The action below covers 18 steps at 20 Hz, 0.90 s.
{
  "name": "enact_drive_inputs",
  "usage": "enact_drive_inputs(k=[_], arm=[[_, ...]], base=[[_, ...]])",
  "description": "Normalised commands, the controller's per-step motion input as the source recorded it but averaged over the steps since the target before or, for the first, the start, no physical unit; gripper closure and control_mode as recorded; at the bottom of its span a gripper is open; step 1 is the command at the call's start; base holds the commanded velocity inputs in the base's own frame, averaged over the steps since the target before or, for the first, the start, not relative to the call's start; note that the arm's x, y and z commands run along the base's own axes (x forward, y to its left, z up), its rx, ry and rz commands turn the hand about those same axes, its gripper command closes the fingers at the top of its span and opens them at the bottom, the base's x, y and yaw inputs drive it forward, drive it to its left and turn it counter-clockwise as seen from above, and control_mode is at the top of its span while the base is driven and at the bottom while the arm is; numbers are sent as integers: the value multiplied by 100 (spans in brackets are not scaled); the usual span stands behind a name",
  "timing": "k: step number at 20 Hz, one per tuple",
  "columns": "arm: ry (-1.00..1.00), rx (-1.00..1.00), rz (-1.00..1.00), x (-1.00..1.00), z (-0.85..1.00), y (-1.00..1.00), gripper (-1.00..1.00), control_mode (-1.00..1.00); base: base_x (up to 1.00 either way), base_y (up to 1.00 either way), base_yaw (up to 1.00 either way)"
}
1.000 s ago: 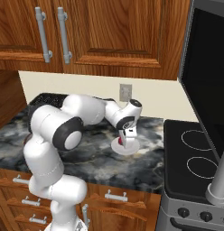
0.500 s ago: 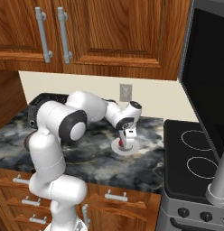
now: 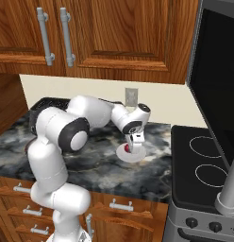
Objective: Remove the mango from the bowl and place it on the small plate. Then place the bowl with only the fish in the microwave, close the door, and press the start button to microwave the fish.
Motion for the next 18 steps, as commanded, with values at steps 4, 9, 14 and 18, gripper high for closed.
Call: enact_drive_inputs(k=[4, 9, 14, 18], arm=[[-5, 0, 0, -28, 45, 0, -100, -100], [-9, 0, 0, -39, 55, 6, -100, -100], [-4, 0, 9, -66, 11, 91, -100, -100], [-2, 0, 3, -42, 0, 95, -100, -100]], base=[[0, 0, 0], [0, 0, 0], [0, 0, 0], [0, 0, 0]])
